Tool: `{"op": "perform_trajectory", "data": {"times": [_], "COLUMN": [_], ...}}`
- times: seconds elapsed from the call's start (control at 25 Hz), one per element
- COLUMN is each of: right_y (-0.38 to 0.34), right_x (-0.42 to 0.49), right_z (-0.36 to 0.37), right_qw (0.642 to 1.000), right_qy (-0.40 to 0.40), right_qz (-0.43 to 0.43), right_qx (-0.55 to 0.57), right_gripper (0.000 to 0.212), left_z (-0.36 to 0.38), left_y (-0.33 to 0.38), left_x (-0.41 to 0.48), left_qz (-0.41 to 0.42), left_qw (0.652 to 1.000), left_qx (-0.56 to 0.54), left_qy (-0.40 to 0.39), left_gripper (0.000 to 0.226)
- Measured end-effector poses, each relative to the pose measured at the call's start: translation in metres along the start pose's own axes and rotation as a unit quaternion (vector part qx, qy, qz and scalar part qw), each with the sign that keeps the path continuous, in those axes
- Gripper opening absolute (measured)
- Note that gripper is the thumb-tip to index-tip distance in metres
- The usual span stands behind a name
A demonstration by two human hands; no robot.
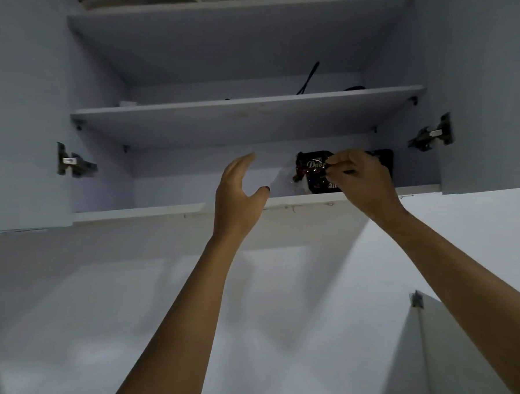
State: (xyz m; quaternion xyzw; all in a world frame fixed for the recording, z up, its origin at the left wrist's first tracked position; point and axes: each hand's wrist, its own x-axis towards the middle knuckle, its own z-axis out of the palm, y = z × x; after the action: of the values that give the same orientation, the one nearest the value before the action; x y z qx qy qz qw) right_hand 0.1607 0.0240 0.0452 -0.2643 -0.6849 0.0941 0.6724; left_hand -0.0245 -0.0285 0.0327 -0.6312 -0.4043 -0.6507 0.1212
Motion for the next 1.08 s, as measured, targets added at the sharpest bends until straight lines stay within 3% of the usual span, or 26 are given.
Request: {"op": "perform_trajectory", "data": {"times": [0.12,0.28,0.4,0.52,0.72,0.84,0.92,0.96,1.08], "right_y": [0.041,0.095,0.117,0.127,0.128,0.103,0.079,0.067,0.046], "right_x": [0.041,0.104,0.131,0.136,0.112,0.079,0.037,0.012,-0.06], "right_z": [-0.007,-0.001,0.008,0.013,0.019,0.007,-0.001,-0.003,-0.003], "right_qw": [0.995,0.969,0.965,0.949,0.973,0.987,0.988,0.986,0.978], "right_qy": [0.027,-0.054,-0.146,-0.215,-0.093,-0.014,0.026,0.042,0.073], "right_qz": [-0.027,0.048,0.126,0.128,0.007,-0.058,-0.097,-0.115,-0.139], "right_qx": [-0.09,-0.236,-0.179,-0.192,-0.21,-0.147,-0.114,-0.115,-0.139], "right_gripper": [0.023,0.064,0.084,0.085,0.06,0.052,0.051,0.053,0.055], "left_z": [0.034,0.072,0.091,0.104,0.114,0.107,0.098,0.094,0.081], "left_y": [-0.024,-0.05,-0.064,-0.07,-0.07,-0.056,-0.044,-0.038,-0.025], "left_x": [0.014,0.04,0.047,0.041,0.029,0.01,-0.013,-0.026,-0.072], "left_qz": [0.003,0.028,0.054,0.083,0.081,-0.001,-0.127,-0.201,-0.329], "left_qw": [1.0,0.999,0.996,0.991,0.993,0.989,0.963,0.934,0.811], "left_qx": [-0.011,-0.004,-0.009,-0.019,-0.03,-0.118,-0.228,-0.293,-0.481], "left_qy": [-0.003,0.02,0.069,0.102,0.086,0.087,0.068,0.039,-0.057], "left_gripper": [0.052,0.047,0.04,0.033,0.031,0.03,0.037,0.048,0.073]}}
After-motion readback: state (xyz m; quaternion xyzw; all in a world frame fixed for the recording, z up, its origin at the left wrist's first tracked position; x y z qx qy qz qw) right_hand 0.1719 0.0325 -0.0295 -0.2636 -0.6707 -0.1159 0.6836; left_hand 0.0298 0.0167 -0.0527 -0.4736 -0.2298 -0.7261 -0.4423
